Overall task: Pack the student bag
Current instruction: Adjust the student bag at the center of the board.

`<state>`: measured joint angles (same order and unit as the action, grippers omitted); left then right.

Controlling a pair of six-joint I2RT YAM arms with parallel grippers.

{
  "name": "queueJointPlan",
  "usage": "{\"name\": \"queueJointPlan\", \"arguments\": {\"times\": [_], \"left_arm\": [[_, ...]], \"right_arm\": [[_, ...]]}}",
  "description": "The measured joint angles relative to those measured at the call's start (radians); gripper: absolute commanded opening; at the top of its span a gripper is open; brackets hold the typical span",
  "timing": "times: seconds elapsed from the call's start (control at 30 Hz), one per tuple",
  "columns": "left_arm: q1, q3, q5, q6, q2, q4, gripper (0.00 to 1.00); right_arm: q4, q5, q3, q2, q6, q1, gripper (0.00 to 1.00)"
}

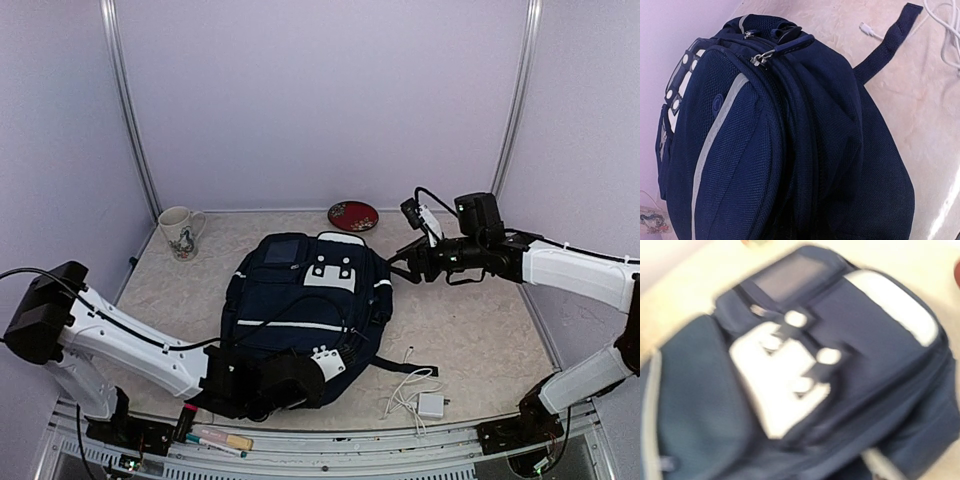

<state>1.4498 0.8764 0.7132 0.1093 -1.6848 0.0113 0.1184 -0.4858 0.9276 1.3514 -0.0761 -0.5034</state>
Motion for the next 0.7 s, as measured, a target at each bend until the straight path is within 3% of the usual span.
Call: {"name": "queueJointPlan", "arguments": {"times": [0.1, 0.17, 0.23, 0.37, 0.43, 0.53, 0.7], "left_arm": [[-0.032, 0.105, -0.033, -0.003, -0.070, 0.025, 0.66], [-0.045, 0.166, -0.092, -0.003, -0.096, 0.032, 0.88], [-0.045, 0.196, -0.167, 0.003, -0.090, 0.026, 0.96], [-0.050, 0.166, -0.356, -0.013, 0.027, 0.004, 0.99], [-0.088, 0.123, -0.444, -0.054, 0.157, -0.008, 0.96], [-0.294, 0.089, -0.493, -0.147, 0.291, -0.028, 0.88], [-0.702, 0.003, -0.523, -0.371, 0.325, -0.010, 0.78]], "right_arm": [[-0.031, -0.045, -0.048, -0.063, -0.037, 0.000, 0.58], [-0.050, -0.087, -0.083, -0.090, -0.071, 0.000, 0.57], [-0.062, -0.121, -0.109, -0.100, -0.101, 0.000, 0.56], [-0.047, -0.108, -0.129, -0.100, -0.148, 0.000, 0.57], [-0.033, -0.084, -0.129, -0.090, -0.168, 0.000, 0.64], [-0.020, -0.050, -0.135, -0.062, -0.200, 0.000, 0.67], [0.001, 0.026, -0.160, 0.006, -0.254, 0.000, 0.67]]}}
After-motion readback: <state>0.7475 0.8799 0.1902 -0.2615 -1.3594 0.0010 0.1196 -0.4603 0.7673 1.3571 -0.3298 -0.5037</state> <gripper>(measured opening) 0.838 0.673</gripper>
